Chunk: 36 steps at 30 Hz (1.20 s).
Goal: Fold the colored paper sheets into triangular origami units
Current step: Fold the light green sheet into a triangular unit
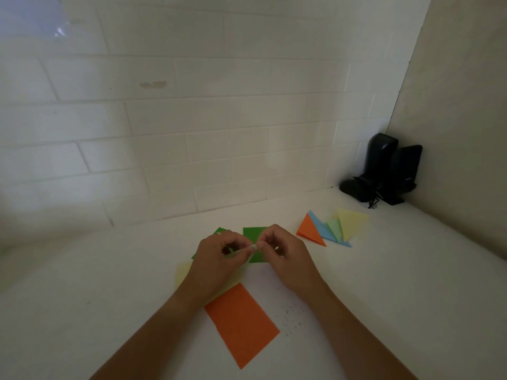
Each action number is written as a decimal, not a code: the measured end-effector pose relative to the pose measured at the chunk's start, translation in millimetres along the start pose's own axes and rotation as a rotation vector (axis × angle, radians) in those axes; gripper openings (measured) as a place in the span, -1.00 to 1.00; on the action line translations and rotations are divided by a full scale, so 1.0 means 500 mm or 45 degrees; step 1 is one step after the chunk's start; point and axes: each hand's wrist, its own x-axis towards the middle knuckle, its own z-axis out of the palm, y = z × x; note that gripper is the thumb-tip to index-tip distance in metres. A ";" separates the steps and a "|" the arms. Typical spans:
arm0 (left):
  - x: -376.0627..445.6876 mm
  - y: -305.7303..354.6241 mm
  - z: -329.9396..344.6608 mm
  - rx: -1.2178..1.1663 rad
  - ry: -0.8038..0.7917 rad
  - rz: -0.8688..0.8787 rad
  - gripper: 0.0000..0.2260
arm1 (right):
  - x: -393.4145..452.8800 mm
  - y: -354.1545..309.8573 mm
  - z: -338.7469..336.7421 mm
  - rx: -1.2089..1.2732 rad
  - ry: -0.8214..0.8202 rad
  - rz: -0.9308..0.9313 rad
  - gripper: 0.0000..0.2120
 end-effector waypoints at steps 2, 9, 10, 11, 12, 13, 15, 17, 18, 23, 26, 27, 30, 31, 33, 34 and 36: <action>0.001 0.001 0.000 -0.020 -0.008 -0.028 -0.87 | 0.000 0.003 0.001 -0.026 0.011 0.013 -0.85; 0.006 -0.001 -0.009 -0.270 0.156 -0.205 -0.88 | 0.000 0.004 0.000 -0.008 0.039 0.100 -0.84; 0.007 -0.001 -0.009 -0.334 0.178 -0.240 -0.82 | 0.000 0.004 0.001 -0.016 0.031 0.111 -0.84; 0.006 -0.003 -0.009 -0.398 0.192 -0.277 -0.77 | 0.000 0.004 0.001 -0.023 0.018 0.117 -0.84; 0.006 -0.002 -0.008 -0.462 0.203 -0.313 -0.72 | -0.001 0.004 0.002 -0.031 -0.001 0.121 -0.84; 0.006 0.001 -0.008 -0.511 0.206 -0.340 -0.70 | -0.002 0.004 0.002 -0.040 -0.026 0.125 -0.86; 0.006 0.009 -0.007 -0.544 0.176 -0.342 -0.70 | -0.003 0.005 0.004 -0.068 -0.068 0.128 -0.89; 0.004 0.015 -0.005 -0.515 0.109 -0.289 -0.77 | -0.003 0.005 0.004 -0.093 -0.079 0.118 -0.91; 0.003 0.014 -0.003 -0.484 0.067 -0.263 -0.82 | -0.003 0.006 0.003 -0.098 -0.076 0.104 -0.90; 0.000 -0.002 0.003 -0.360 -0.010 -0.278 -0.89 | -0.001 0.008 0.002 -0.082 -0.076 0.036 -0.89; -0.001 -0.002 0.001 -0.377 -0.018 -0.293 -0.93 | -0.001 0.006 0.004 -0.093 -0.072 -0.002 -0.91; -0.002 0.000 0.001 -0.380 -0.029 -0.298 -0.94 | -0.001 0.005 0.004 -0.092 -0.070 -0.008 -0.90; -0.003 0.009 -0.002 -0.406 -0.042 -0.318 -0.95 | -0.002 0.003 0.003 -0.075 -0.074 0.003 -0.90; -0.003 0.012 -0.004 -0.423 -0.048 -0.319 -0.96 | -0.003 0.003 0.003 -0.067 -0.081 0.007 -0.91; -0.004 0.013 -0.005 -0.444 -0.073 -0.321 -0.95 | -0.004 0.001 0.002 -0.071 -0.101 0.005 -0.91; -0.004 0.013 -0.004 -0.442 -0.080 -0.325 -0.95 | -0.003 0.000 0.002 -0.083 -0.107 0.002 -0.90; -0.003 0.012 -0.002 -0.398 -0.068 -0.324 -0.95 | -0.002 -0.001 0.002 -0.110 -0.106 0.000 -0.88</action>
